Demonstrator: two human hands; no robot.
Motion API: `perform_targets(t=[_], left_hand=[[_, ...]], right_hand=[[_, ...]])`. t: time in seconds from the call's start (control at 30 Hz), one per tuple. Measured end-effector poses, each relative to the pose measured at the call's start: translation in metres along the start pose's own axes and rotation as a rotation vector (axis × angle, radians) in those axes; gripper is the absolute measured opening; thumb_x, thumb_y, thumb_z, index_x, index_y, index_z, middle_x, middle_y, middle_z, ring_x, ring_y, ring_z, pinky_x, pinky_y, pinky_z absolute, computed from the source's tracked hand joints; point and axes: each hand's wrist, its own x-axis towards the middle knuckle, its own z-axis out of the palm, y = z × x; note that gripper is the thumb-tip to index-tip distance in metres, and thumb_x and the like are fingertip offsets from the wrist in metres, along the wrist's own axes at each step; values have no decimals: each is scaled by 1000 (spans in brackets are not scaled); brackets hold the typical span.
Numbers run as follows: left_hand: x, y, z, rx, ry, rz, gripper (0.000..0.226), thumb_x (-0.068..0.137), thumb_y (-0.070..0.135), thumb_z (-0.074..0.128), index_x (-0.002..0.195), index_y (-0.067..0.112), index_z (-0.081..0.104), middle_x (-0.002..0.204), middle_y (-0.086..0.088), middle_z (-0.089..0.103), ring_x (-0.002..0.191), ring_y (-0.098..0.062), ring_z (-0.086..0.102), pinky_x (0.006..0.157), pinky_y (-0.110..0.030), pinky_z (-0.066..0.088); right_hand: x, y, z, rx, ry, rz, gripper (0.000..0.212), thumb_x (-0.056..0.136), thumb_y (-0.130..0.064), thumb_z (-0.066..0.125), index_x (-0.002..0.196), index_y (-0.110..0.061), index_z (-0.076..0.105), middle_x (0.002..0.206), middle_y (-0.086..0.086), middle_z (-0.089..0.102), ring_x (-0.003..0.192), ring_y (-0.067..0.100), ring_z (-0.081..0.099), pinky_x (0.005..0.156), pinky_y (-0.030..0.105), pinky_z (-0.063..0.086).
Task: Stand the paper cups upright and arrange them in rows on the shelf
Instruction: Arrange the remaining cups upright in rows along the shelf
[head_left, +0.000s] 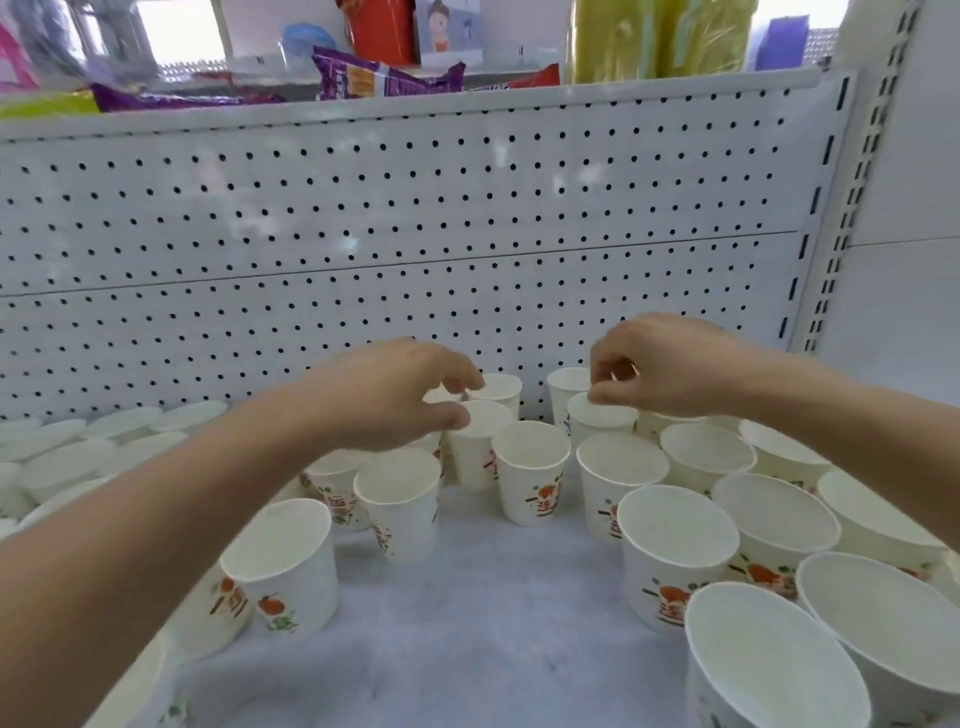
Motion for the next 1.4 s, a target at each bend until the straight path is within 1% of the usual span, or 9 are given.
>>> perform_targets(t=[0.13,0.23,0.33,0.47,0.63,0.77,0.9,1.1,1.4], left_hand=[[7,-14,5,-73,-127,-46,32,92,38,59,123,32,59,120,17,60,110,-4,53,91,-24,40],[16,-8,30,-31,-206,-33,41,91,41,60,131,32,55,127,16,56,117,-7,48,93,-23,35],[25,-4,42,92,-100,46,31,90,35,59,122,34,62,117,15,63,108,-9,53,95,-27,32],[18,-9,39,95,-132,97,19,89,32,61,106,33,70,98,15,69,85,-6,55,94,-33,42],[-17,-6,27,-113,-284,160,15,90,30,63,103,33,70,94,17,69,85,2,59,80,-22,49],[-13,-17,7,-321,-200,116,13,89,32,66,99,32,73,90,21,70,85,9,60,78,-8,45],[33,-48,1,-330,100,-72,12,89,29,65,96,31,75,85,22,70,80,5,64,83,-22,52],[80,-47,39,63,-29,-224,22,80,48,70,96,33,75,93,15,71,83,-12,64,69,-28,52],[80,-50,44,28,-84,-157,15,84,30,71,98,31,73,88,16,66,84,-9,61,66,-24,48]], right_hand=[[17,-26,-3,275,-206,-115,20,81,-51,67,81,-32,72,80,-14,68,78,7,61,68,28,51],[21,-46,5,266,-418,-173,27,71,-59,71,80,-34,73,80,-18,69,78,3,63,71,33,54],[22,-59,15,152,-437,-266,24,73,-45,70,75,-21,70,71,-6,67,66,10,62,61,37,52],[13,-69,9,176,-489,-322,19,78,-37,70,75,-18,70,70,-4,64,58,7,52,52,27,42],[-6,-77,-9,294,-647,-338,17,80,-44,71,82,-27,74,79,-13,69,76,3,62,66,26,52],[21,-60,-19,449,-433,-308,16,85,-34,70,80,-20,76,73,-8,69,66,8,58,67,30,48],[74,-31,1,270,-161,-131,10,87,-29,68,84,-23,74,78,-12,68,70,6,59,63,24,47],[108,-31,41,40,-230,-80,15,82,-41,70,87,-27,72,86,-10,69,79,12,64,70,31,55],[104,-31,49,-92,-223,-138,8,84,-25,60,77,-25,65,83,-5,66,73,17,61,56,25,44]])
